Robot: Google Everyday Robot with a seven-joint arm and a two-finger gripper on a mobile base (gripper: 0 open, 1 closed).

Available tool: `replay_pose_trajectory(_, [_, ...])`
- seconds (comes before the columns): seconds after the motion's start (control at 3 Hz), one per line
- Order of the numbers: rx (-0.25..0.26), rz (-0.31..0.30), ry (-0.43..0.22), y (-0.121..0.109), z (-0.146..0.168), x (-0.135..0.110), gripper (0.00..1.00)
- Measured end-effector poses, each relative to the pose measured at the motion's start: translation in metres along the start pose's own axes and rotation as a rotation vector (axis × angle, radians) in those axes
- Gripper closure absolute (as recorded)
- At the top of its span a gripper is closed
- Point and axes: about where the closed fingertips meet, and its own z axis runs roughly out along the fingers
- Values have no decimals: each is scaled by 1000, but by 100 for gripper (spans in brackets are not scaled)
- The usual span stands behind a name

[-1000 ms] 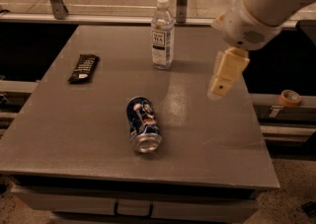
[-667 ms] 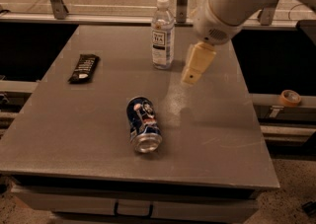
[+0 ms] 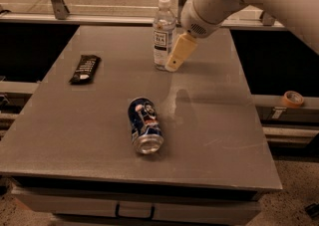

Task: Pick blue plastic bottle

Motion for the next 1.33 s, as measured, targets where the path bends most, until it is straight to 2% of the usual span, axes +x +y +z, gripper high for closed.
replay_pose_trajectory(0.33, [-5,65,-61,-9,19,-6,0])
replay_pose_trajectory(0.67, [-56,164,-195,-18,40,-12,0])
replay_pose_trajectory(1.0, [-102,209,-304,-22,51,-20,0])
replay_pose_trajectory(1.33, [-139,233,-397,-25,61,-27,18])
